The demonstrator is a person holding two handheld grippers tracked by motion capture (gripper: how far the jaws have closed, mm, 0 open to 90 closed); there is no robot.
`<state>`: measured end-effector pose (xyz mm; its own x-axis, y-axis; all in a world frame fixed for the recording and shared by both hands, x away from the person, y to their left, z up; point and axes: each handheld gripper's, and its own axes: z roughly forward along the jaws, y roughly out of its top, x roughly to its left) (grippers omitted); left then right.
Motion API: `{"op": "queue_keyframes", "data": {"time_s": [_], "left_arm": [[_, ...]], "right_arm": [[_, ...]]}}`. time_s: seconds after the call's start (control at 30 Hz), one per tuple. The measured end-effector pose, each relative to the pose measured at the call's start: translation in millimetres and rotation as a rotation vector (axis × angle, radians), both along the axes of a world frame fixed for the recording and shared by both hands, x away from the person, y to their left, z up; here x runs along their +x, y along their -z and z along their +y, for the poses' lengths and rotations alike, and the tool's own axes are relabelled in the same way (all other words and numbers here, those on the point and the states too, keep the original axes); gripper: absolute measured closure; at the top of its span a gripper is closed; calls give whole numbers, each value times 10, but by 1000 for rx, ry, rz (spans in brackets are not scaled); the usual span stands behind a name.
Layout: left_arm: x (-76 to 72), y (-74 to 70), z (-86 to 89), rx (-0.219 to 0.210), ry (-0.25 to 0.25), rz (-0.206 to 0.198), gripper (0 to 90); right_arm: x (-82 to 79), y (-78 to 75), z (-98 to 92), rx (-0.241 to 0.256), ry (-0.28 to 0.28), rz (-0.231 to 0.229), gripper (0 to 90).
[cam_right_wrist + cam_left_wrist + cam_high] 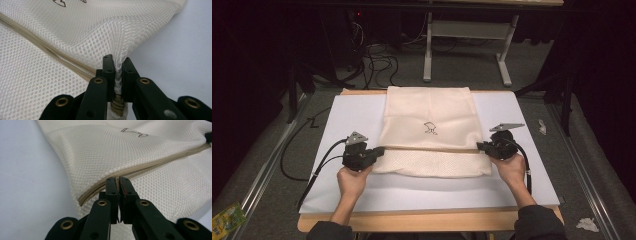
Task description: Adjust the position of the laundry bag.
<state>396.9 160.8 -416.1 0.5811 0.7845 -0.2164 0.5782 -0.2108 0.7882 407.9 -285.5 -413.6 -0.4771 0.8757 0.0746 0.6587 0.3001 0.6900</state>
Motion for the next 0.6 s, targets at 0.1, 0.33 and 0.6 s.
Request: {"op": "queue_keyframes", "data": {"time_s": [0.1,0.33,0.6], "left_arm": [[-2,-1,17,6,-2,2,871],[-6,1,102,3,-22,5,871],[-6,1,153,0,-29,3,871]], "right_arm": [[8,6,6,5,-5,5,856],[21,16,-17,0,6,7,856],[32,21,-30,6,12,6,856]]}}
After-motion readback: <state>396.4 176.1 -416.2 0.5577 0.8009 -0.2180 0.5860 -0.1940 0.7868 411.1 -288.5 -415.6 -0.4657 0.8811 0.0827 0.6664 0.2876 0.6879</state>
